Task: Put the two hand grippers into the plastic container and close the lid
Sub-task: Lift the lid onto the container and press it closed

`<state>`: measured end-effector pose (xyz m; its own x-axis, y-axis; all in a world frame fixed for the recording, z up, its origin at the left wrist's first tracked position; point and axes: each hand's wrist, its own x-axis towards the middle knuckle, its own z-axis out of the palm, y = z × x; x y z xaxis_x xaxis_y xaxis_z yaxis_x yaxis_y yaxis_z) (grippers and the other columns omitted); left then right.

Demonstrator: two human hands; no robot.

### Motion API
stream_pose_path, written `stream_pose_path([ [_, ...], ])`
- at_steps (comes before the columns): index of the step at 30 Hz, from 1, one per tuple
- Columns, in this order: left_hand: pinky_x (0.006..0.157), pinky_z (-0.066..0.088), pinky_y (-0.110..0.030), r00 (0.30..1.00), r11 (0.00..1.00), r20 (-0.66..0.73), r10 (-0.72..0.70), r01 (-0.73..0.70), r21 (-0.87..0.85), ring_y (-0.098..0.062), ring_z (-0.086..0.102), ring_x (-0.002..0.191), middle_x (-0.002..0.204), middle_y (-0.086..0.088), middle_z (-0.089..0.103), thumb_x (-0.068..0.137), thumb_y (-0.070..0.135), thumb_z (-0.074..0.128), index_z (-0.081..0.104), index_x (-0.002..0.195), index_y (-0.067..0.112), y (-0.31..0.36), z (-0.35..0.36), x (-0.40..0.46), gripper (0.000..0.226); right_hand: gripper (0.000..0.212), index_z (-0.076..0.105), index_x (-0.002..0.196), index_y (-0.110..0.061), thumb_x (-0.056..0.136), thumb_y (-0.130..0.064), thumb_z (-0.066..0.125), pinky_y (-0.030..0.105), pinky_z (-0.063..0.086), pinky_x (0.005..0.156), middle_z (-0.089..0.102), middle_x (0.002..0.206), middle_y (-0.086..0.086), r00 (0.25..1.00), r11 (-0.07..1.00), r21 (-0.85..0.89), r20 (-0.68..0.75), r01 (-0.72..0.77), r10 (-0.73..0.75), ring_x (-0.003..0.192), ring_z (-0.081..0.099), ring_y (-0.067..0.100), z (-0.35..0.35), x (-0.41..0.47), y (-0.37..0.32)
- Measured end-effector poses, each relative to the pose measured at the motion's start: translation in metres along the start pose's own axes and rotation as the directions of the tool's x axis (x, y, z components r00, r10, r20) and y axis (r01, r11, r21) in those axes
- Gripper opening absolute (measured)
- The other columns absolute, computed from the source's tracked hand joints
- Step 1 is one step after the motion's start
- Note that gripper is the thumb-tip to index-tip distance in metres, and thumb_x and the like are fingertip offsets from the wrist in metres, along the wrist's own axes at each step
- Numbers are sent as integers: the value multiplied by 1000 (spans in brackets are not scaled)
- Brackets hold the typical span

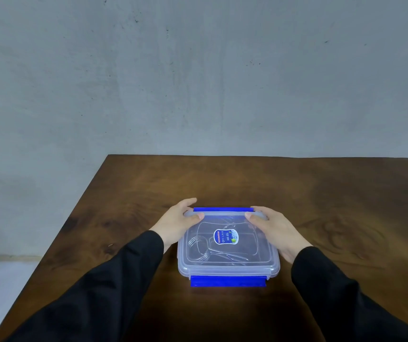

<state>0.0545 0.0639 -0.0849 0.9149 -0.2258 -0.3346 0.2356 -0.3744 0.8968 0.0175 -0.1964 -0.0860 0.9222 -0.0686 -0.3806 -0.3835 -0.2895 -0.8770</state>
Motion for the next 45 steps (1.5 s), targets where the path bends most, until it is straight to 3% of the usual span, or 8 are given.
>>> stream_pose_path([
  [7,78,61,-31,998,996,-20,66,-65,56,-14,72,93,107,0,72,98,32,61,66,115,23,-1,-1,-2,20,28,61,108,-26,94,-50,60,36,63,76,74,102,-3,997,994,-71,21,77,-76,89,75,13,-1,1,0],
  [13,76,61,-30,997,996,-28,69,-67,65,-15,70,95,110,-2,71,98,33,61,65,119,22,-1,3,-1,24,27,61,111,-27,95,-48,60,32,63,73,71,109,-4,996,991,-97,16,91,-90,93,72,11,-2,2,0],
  [16,88,54,-27,983,944,-71,170,-141,298,-10,61,110,126,3,63,98,38,58,61,130,23,-3,3,-2,35,38,57,128,-31,94,-48,61,16,52,79,55,129,-13,957,922,-297,-68,249,-281,113,56,3,-4,-3,5],
  [19,102,41,-32,846,750,-136,516,-369,550,-11,52,120,130,5,58,98,48,48,63,130,21,-14,2,-29,44,37,61,123,-35,93,-55,54,24,38,103,50,133,-18,795,706,-462,-3,536,-606,127,46,1,-12,-31,18],
  [22,106,32,-44,654,345,157,740,-569,747,-20,50,123,129,-1,61,93,63,46,66,122,21,-40,4,-63,56,47,60,125,-36,87,-64,61,36,39,105,49,138,-12,644,391,-618,255,682,-721,131,44,9,-22,-53,55],
  [26,113,19,-50,694,100,346,631,-515,851,-21,33,142,148,-3,50,82,76,51,55,135,27,-75,12,-76,72,74,46,141,-34,80,-66,71,38,36,109,39,153,-6,636,229,-717,366,658,-679,146,32,19,-21,-56,92],
  [31,115,16,-44,689,139,292,663,-496,857,-22,40,139,144,-4,55,75,60,74,55,127,27,-79,19,-72,65,66,49,130,-34,74,-46,81,38,43,105,43,148,-5,618,245,-722,308,646,-723,144,30,12,-15,-52,90],
  [45,113,27,-33,683,417,76,727,-527,741,0,16,146,148,6,49,100,53,38,63,120,25,-84,27,-80,43,46,73,117,-29,97,-60,46,37,47,105,53,141,-15,651,429,-625,173,653,-739,142,36,5,-15,-61,85],
])
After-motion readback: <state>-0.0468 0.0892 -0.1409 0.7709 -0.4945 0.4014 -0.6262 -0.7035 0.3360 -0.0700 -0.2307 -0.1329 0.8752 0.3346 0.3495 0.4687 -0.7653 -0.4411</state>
